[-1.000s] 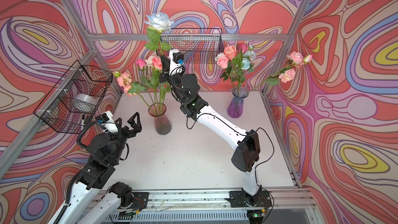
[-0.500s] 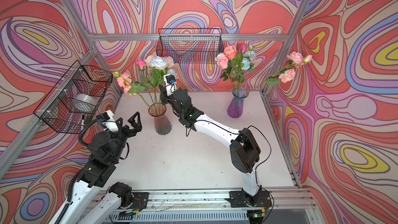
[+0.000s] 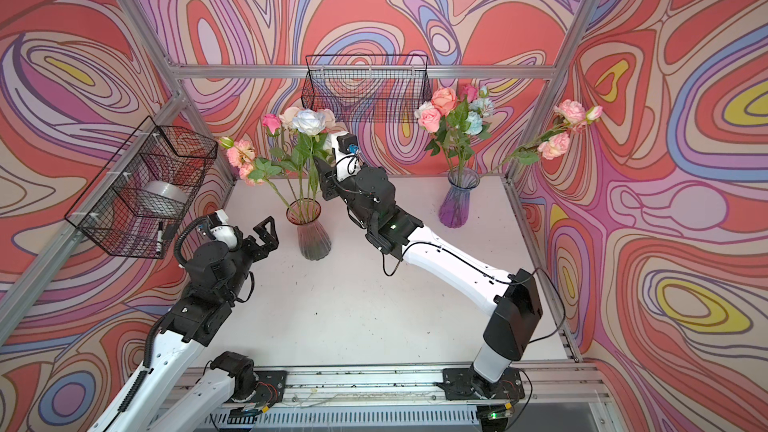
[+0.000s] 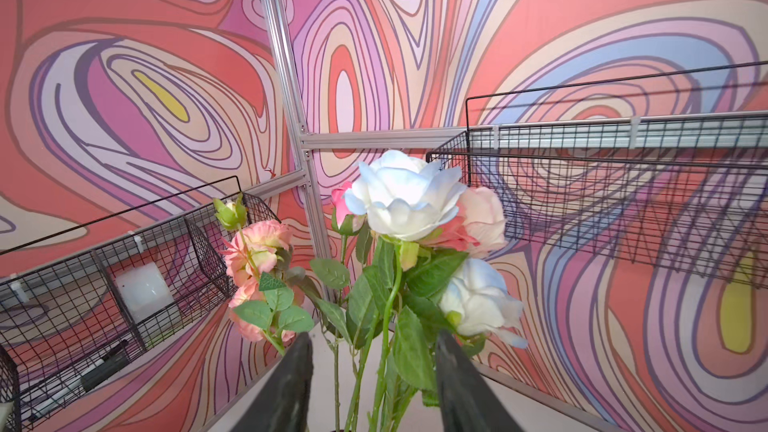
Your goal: Arrange the flowers into the vase
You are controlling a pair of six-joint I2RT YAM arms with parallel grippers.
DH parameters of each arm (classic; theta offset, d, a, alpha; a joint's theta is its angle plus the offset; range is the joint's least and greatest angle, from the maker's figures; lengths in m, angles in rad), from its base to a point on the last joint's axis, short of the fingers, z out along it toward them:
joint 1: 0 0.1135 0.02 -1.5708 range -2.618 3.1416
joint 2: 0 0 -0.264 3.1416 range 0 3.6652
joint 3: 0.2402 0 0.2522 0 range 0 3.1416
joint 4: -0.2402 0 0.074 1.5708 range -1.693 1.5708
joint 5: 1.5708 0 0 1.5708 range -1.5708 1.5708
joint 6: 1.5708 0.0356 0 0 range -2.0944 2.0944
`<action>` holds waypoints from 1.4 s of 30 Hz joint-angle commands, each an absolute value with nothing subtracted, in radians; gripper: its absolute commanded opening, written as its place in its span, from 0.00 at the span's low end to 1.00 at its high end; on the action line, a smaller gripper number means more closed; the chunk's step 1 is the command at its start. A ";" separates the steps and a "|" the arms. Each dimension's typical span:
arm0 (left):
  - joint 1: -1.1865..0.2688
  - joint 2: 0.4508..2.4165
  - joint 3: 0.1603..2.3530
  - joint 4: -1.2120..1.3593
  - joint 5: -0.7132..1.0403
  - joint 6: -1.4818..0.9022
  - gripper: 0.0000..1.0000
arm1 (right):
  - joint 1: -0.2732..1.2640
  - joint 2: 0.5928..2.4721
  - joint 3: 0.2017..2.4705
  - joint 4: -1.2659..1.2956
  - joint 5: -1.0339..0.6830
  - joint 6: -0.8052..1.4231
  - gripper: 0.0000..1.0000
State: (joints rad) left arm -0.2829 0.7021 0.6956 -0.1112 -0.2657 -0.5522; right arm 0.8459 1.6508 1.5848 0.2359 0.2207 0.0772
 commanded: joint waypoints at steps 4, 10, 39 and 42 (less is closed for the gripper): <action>-0.268 0.669 0.733 -0.172 -0.375 -0.569 1.00 | 0.851 1.485 1.458 0.112 0.304 0.081 0.49; -0.245 0.653 0.640 -0.257 -0.480 -0.814 0.98 | 0.839 1.193 1.150 0.052 0.517 0.180 0.51; -0.064 1.564 0.649 0.281 0.001 -0.843 0.64 | 0.797 0.740 0.715 -0.246 0.678 0.379 0.51; -0.066 1.617 0.677 0.280 0.021 -0.821 0.63 | 0.797 0.722 0.711 -0.276 0.700 0.396 0.51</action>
